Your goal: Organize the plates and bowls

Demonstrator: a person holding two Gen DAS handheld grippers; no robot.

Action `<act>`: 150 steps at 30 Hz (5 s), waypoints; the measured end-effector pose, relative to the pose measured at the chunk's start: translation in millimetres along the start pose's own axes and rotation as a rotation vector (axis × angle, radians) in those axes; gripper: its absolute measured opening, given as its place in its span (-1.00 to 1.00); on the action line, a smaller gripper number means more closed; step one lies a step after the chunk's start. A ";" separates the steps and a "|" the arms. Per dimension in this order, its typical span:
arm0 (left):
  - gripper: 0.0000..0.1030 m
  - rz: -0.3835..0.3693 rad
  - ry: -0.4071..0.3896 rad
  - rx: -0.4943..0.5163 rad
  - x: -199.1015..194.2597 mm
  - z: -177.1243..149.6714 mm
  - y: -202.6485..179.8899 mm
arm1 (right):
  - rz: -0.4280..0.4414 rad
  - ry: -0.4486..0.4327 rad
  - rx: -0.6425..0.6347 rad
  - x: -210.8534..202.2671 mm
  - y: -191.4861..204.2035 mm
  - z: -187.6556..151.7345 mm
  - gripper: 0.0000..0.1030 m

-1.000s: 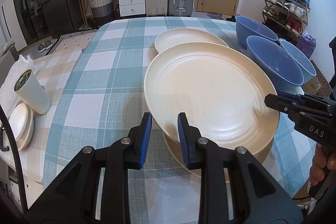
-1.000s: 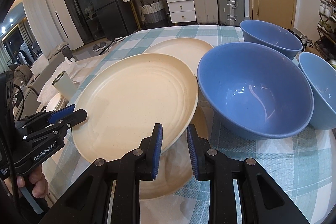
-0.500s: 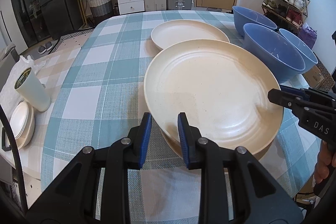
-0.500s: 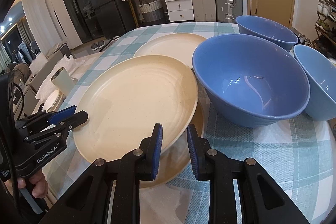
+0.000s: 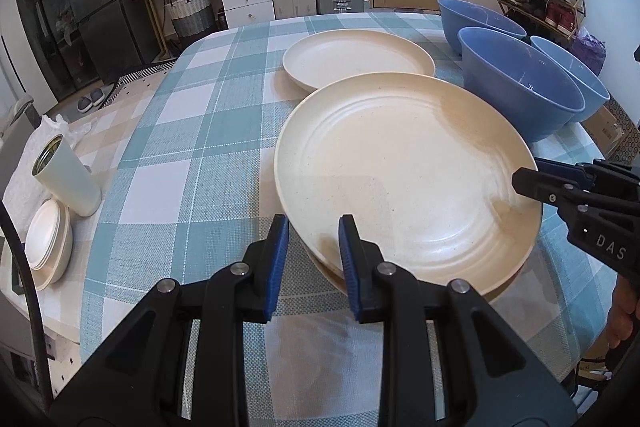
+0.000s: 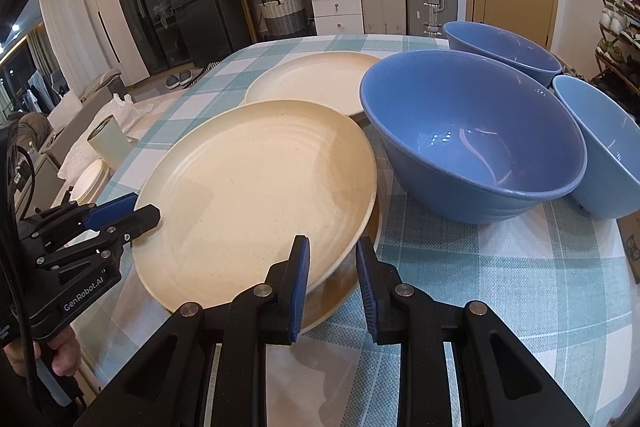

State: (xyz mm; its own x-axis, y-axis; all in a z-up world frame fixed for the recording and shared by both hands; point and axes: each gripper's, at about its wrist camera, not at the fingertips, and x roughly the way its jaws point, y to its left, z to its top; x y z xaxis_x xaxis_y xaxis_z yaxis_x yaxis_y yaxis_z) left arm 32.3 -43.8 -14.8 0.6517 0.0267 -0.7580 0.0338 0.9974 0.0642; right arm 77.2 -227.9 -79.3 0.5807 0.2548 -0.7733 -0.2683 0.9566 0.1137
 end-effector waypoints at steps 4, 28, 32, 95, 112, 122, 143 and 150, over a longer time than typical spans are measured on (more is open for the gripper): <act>-0.56 0.002 0.004 0.008 0.9 -1.1 -2.3 | -0.009 0.000 -0.002 1.1 3.3 0.4 -0.53; -0.56 0.021 0.032 0.045 9.5 -11.8 -11.3 | -0.032 0.022 -0.013 5.0 3.1 -13.9 -0.49; -0.55 0.020 0.033 0.044 10.1 -12.2 -11.2 | -0.031 0.022 -0.011 4.8 3.9 -13.8 -0.49; 0.95 -0.080 -0.166 -0.183 -54.1 59.9 47.6 | 0.032 -0.206 -0.177 -96.5 14.4 75.3 0.98; 0.95 -0.083 -0.181 -0.182 -58.6 107.1 49.8 | 0.045 -0.233 -0.182 -109.0 4.3 125.6 0.98; 0.95 -0.105 -0.139 -0.204 -25.5 127.5 56.2 | 0.051 -0.193 -0.101 -88.7 -28.7 154.3 0.98; 0.95 -0.092 -0.076 -0.195 27.8 158.8 62.4 | 0.042 -0.073 -0.092 -22.6 -40.7 193.4 0.98; 0.95 -0.094 -0.050 -0.207 45.4 165.2 68.0 | 0.037 -0.045 -0.108 -3.8 -37.7 203.4 0.98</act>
State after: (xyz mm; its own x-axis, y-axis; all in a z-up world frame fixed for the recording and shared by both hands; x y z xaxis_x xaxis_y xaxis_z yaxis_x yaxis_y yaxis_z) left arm 189.3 14.1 62.4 0.6902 -0.0649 -0.7207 -0.0569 0.9880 -0.1435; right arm 241.5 -236.2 46.3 0.6021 0.2977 -0.7409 -0.3696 0.9264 0.0719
